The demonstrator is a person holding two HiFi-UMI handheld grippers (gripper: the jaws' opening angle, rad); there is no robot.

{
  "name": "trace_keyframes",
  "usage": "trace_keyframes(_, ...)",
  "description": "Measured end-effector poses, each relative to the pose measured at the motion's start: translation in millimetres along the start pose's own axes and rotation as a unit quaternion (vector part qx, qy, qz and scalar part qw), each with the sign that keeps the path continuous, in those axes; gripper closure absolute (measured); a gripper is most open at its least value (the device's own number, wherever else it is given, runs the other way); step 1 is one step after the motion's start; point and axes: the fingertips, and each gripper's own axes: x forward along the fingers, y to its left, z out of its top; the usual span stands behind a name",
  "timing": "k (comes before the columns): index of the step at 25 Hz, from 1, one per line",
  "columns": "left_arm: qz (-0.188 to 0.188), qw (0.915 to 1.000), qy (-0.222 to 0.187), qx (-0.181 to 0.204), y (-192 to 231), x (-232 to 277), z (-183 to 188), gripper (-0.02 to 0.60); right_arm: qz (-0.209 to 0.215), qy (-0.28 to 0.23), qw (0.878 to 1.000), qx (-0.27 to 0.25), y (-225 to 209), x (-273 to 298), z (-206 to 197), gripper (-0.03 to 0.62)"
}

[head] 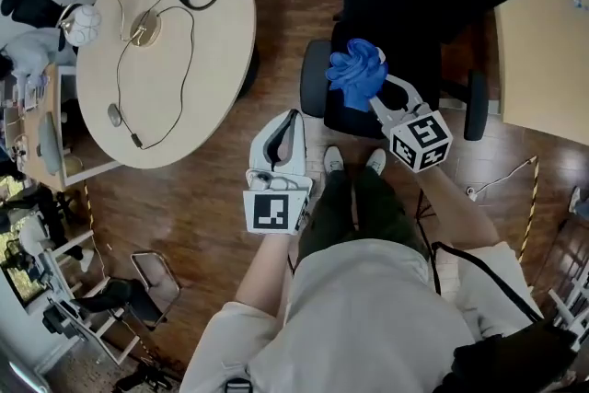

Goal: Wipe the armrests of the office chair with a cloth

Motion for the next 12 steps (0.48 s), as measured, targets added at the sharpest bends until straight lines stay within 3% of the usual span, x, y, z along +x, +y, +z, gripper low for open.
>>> trace_keyframes(4,0.035,0.9986,0.02,-0.033,40.9,3.6,-40.9,0.591,0.016,0.041,0.999,0.0,-1.8,67.0,-33.1,0.525)
trace_keyframes(7,0.052,0.9973,0.039,-0.034,62.2,5.2,-74.0,0.591,0.012,0.063,0.998,-0.007,-15.7,107.6,-59.4,0.525)
trace_keyframes(12,0.06,0.9942,0.077,-0.045,74.1,-16.7,-117.9,0.591,0.002,0.151,0.988,-0.013,-45.5,185.9,-119.9,0.525)
